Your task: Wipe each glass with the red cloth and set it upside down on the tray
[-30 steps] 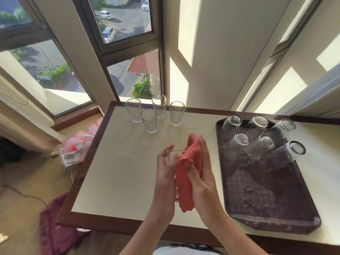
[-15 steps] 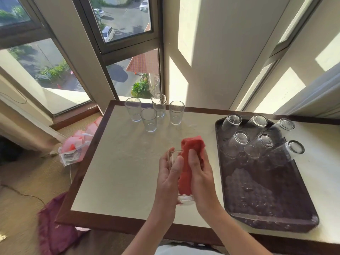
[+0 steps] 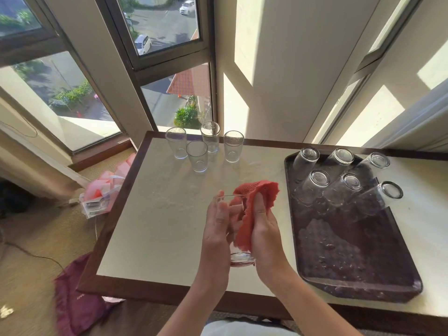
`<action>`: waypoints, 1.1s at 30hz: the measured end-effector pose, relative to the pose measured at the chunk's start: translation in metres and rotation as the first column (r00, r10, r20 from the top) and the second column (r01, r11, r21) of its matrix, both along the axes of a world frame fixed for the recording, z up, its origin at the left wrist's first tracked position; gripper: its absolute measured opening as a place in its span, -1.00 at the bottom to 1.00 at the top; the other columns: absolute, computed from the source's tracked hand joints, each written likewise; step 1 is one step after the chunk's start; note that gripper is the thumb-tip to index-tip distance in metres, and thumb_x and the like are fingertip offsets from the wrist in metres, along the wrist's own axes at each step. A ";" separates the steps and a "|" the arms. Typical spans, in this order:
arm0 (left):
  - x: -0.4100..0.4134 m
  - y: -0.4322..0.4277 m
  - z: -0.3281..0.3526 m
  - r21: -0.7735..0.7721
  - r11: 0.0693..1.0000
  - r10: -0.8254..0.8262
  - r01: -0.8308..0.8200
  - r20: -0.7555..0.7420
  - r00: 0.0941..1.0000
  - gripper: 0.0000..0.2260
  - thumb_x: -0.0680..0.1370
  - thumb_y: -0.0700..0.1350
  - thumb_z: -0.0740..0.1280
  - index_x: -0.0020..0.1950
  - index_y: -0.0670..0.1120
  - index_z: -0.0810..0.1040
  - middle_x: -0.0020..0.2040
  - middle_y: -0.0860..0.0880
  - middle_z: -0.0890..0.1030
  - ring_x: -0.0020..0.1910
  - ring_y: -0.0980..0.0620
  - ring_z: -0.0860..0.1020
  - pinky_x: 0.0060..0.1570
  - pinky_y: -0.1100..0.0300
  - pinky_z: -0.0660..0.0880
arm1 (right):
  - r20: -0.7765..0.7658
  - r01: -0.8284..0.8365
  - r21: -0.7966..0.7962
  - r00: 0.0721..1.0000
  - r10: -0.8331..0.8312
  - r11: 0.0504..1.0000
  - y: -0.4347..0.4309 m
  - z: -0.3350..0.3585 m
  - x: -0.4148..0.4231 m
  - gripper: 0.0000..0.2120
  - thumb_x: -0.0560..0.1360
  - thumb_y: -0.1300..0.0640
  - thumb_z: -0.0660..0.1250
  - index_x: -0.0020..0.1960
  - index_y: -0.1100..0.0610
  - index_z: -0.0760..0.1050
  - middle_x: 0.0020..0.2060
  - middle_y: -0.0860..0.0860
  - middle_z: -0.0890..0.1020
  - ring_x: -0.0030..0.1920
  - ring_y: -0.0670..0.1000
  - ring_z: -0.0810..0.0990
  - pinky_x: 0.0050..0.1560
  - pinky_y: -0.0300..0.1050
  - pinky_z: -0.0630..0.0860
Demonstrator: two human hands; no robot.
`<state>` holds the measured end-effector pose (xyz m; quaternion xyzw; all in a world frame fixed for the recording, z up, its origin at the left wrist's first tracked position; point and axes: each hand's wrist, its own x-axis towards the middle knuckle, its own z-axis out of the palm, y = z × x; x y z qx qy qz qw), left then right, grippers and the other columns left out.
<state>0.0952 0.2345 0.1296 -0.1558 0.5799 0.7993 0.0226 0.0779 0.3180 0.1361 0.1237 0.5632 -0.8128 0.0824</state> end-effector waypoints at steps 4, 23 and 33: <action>-0.003 -0.003 0.000 0.010 0.999 -0.048 0.048 0.051 0.998 -0.54 0.48 0.37 0.23 0.30 0.20 0.48 0.17 -0.04 0.66 0.12 -0.02 0.66 0.08 -0.01 0.62 | -0.094 0.025 0.185 0.996 -0.008 0.982 -0.006 -0.002 0.017 -0.56 0.49 -0.18 0.19 0.33 -0.10 0.43 -0.02 -0.17 0.71 0.03 -0.10 0.69 0.00 -0.20 0.59; -0.001 -0.007 0.008 0.025 0.998 -0.052 0.052 -0.005 0.999 -0.48 0.42 0.19 0.38 0.32 0.02 0.44 -0.03 0.04 0.68 -0.05 0.06 0.66 -0.16 0.22 0.57 | -0.206 0.050 0.235 0.979 -0.001 0.971 -0.007 -0.007 0.022 -0.50 0.54 -0.26 0.18 0.41 -0.09 0.33 0.05 -0.16 0.69 0.04 -0.14 0.67 -0.03 -0.19 0.62; 0.000 -0.008 0.008 -0.032 0.999 0.024 -0.025 -0.032 0.999 -0.54 0.44 0.34 0.34 0.17 0.06 0.61 0.10 -0.16 0.66 0.08 -0.08 0.66 0.03 0.14 0.61 | -0.254 0.040 0.277 0.967 0.033 0.960 -0.019 -0.012 0.031 -0.39 0.54 -0.24 0.19 0.52 -0.01 0.26 0.31 -0.06 0.56 0.30 -0.08 0.55 0.28 -0.15 0.50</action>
